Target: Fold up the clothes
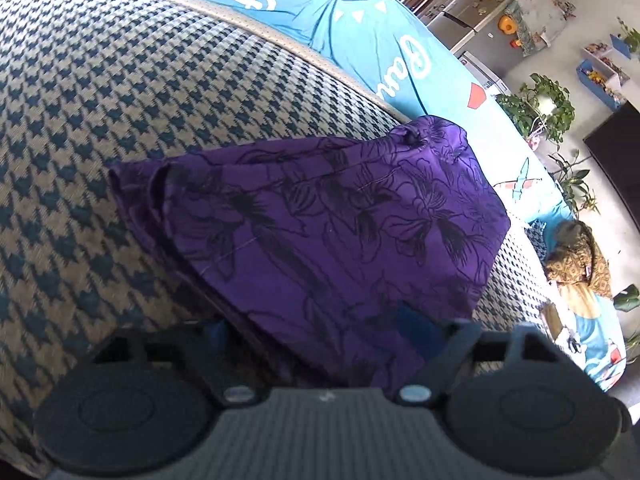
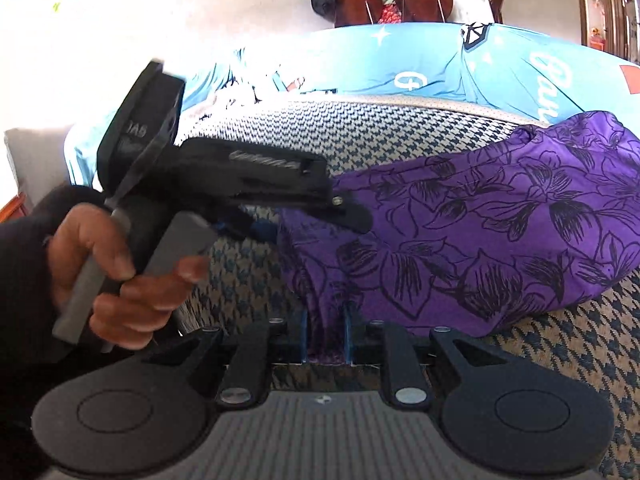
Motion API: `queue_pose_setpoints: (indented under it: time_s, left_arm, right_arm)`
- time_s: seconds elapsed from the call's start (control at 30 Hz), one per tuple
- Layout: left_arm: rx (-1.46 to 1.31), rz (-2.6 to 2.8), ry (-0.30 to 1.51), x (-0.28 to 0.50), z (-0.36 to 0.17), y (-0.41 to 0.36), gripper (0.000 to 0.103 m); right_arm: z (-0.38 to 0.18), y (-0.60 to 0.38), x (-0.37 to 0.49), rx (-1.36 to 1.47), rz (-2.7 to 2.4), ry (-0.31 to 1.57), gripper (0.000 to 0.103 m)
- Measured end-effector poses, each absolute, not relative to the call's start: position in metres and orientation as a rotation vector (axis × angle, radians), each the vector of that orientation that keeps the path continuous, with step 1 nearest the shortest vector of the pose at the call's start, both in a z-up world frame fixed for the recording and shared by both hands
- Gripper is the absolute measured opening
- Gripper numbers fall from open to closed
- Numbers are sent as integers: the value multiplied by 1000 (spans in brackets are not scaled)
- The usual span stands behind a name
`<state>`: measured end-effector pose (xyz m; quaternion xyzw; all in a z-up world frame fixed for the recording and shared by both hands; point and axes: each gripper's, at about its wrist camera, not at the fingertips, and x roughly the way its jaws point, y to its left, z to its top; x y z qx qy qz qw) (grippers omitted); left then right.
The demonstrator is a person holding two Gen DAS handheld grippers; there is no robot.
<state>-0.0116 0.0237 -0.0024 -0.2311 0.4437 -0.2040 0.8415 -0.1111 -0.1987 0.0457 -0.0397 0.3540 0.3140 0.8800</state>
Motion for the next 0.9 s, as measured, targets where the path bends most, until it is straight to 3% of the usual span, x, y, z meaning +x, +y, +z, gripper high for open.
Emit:
queue_pose_setpoints:
  time_s: [0.07,0.13,0.3,0.4,0.57,0.9]
  left_arm:
    - [-488,-449,940,-11,-4,20,42]
    - [-472,-448,925,-12,-2,20,40]
    - [-517,-455,908,-11,2,27,39]
    - [-515,-456,909,-11,2,27,39]
    - [-527,-456,912,-12,3,30,39]
    - [-530,-435,920,-14,1,35,39]
  right_arm:
    - [43,-196,-113,-115,649,739,19]
    - [41,-191,-118,-163,650,717,22]
    - [36,-180,-130,-285,650,657,43]
    - [31,-173,-134,-330,650,642,50]
    - [20,-160,-133,-364,646,645,55]
    - [0,-141,-126,-442,562,613,55]
